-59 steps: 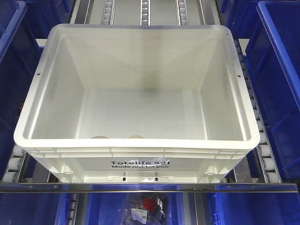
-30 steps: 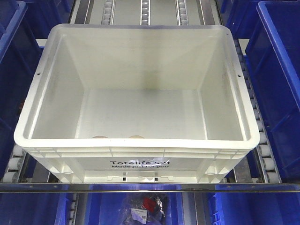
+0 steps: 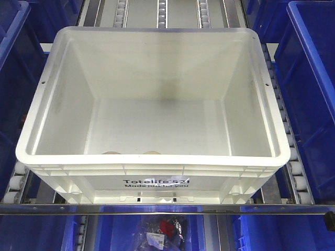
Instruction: Place moving items into box and shelve
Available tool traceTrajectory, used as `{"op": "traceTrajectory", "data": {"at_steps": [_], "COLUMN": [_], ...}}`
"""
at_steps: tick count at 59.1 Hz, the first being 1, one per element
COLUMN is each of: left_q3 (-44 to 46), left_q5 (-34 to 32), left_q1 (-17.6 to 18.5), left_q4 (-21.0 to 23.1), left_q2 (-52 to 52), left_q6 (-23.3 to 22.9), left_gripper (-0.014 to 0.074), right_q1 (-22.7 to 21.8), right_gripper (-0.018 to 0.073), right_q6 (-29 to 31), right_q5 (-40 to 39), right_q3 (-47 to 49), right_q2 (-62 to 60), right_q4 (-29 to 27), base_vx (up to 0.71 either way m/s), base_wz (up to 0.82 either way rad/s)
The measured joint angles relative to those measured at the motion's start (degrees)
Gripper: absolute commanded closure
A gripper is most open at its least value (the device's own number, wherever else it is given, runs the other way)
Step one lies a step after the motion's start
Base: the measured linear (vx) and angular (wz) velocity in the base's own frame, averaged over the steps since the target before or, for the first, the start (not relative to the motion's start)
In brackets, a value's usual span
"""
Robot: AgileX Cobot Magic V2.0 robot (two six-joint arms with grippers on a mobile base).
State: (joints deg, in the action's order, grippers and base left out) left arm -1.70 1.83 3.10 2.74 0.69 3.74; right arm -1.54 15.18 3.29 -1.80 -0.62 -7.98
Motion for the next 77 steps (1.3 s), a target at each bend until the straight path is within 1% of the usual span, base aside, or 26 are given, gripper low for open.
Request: {"op": "traceTrajectory", "data": {"at_steps": [12, 16, 18, 26, 30, 33, 49, 77], "left_q3": [0.0, 0.0, 0.0, 0.0, 0.0, 0.0, 0.0, 0.0], "left_q5": [0.0, 0.0, 0.0, 0.0, 0.0, 0.0, 0.0, 0.0], "left_q1": [0.0, 0.0, 0.0, 0.0, 0.0, 0.0, 0.0, 0.0], "left_q4": [0.05, 0.05, 0.05, 0.05, 0.05, 0.05, 0.05, 0.05], "left_q2": [0.0, 0.0, 0.0, 0.0, 0.0, 0.0, 0.0, 0.0], "left_q6": [0.0, 0.0, 0.0, 0.0, 0.0, 0.0, 0.0, 0.0], "left_gripper": [0.0582, 0.0582, 0.0582, 0.0582, 0.0582, 0.0582, 0.0582, 0.0582], "right_q1": [0.0, 0.0, 0.0, 0.0, 0.0, 0.0, 2.31, 2.38], "right_gripper": [0.0575, 0.0575, 0.0575, 0.0575, 0.0575, 0.0575, 0.0575, 0.0575], "right_q6": [0.1, -1.17, -2.49, -10.21, -12.31, -13.04, -13.49, -13.38], "right_q5": [-0.79, -1.44, -1.87, -3.29, -3.6, -3.67, -3.71, -3.71], "right_q3": [0.0, 0.0, 0.0, 0.0, 0.0, 0.0, 0.0, 0.0], "right_q2": [0.0, 0.0, 0.0, 0.0, 0.0, 0.0, 0.0, 0.0], "right_q4": [0.0, 0.55, 1.51, 8.82, 11.08, 11.78, 12.41, 12.41], "base_vx": [0.0, 0.0, 0.0, 0.0, 0.0, 0.0, 0.0, 0.0], "base_wz": [0.0, 0.0, 0.0, 0.0, 0.0, 0.0, 0.0, 0.0]}}
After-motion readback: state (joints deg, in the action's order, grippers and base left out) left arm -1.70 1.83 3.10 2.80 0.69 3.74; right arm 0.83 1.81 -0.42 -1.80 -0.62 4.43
